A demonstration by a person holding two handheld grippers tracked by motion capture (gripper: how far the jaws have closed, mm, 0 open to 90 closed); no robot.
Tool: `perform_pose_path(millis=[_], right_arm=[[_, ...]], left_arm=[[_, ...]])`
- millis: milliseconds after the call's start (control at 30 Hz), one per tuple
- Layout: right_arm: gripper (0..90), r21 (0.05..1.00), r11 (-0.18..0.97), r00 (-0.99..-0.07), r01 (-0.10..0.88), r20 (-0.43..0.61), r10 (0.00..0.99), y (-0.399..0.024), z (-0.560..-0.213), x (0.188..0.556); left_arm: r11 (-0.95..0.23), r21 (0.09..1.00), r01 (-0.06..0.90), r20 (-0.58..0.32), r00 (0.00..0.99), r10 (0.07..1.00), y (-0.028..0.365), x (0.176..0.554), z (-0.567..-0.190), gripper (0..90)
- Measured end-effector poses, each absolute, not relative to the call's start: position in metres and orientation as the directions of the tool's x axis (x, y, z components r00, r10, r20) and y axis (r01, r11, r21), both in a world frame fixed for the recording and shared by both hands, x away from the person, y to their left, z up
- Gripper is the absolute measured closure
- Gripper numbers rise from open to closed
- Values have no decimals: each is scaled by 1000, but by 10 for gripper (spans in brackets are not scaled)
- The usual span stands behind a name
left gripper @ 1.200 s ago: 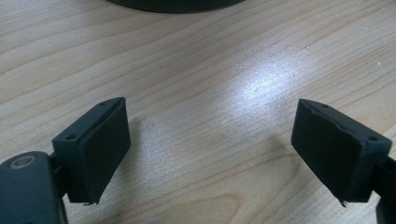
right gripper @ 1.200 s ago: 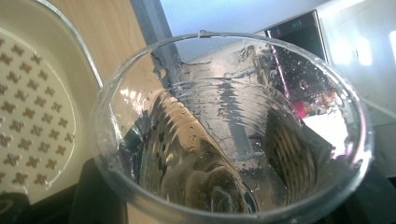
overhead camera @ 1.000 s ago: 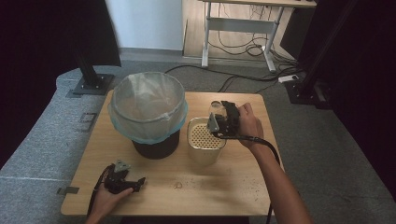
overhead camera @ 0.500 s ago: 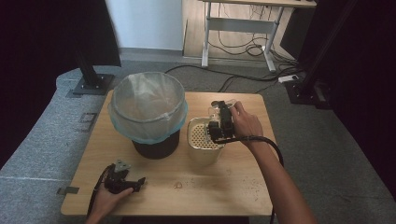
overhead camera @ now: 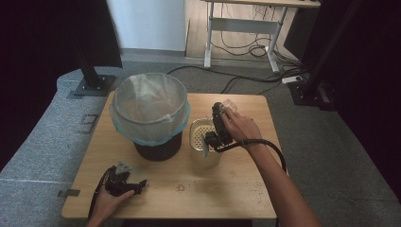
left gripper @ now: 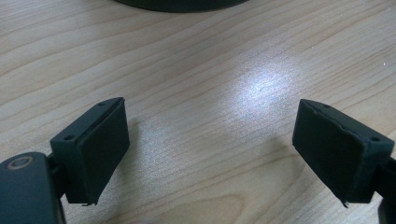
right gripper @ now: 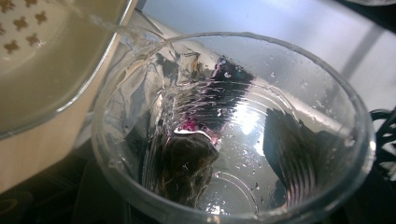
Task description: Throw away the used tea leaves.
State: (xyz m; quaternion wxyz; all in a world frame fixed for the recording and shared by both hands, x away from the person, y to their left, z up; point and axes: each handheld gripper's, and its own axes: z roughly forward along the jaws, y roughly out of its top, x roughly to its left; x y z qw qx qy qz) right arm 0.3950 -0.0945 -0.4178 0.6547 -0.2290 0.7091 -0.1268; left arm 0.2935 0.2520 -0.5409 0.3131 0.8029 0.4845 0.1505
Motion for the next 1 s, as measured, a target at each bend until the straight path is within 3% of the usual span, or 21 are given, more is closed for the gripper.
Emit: perform_pose_path(millis=[133, 633, 700, 733, 800, 900, 1000], right_arm=[[397, -437, 887, -31, -150, -894, -446, -93, -412, 396], [397, -488, 863, -14, -129, -870, -493, -93, -418, 398], [397, -532, 834, -29, -147, -840, -541, -88, -426, 396], [398, -610, 777, -5, -155, -786, -618, -86, -433, 393], [402, -681, 718, 34, -143, -728, -684, -83, -434, 391], [406, -640, 762, 47, -95, -768, -639, -80, -426, 397], [406, -716, 687, 52, -123, -696, -716, -74, -436, 396]], left_arm=[[-335, 647, 685, -60, 484, 873, 252, 293, -541, 106], [-336, 646, 685, -55, 481, 875, 252, 294, -541, 99], [-337, 644, 686, -54, 481, 875, 252, 294, -541, 97], [-338, 644, 686, -54, 482, 875, 252, 294, -541, 97], [-337, 644, 686, -56, 482, 874, 252, 294, -541, 97], [-334, 645, 688, -58, 479, 876, 252, 295, -541, 97], [-339, 640, 689, -56, 482, 874, 252, 294, -541, 97]])
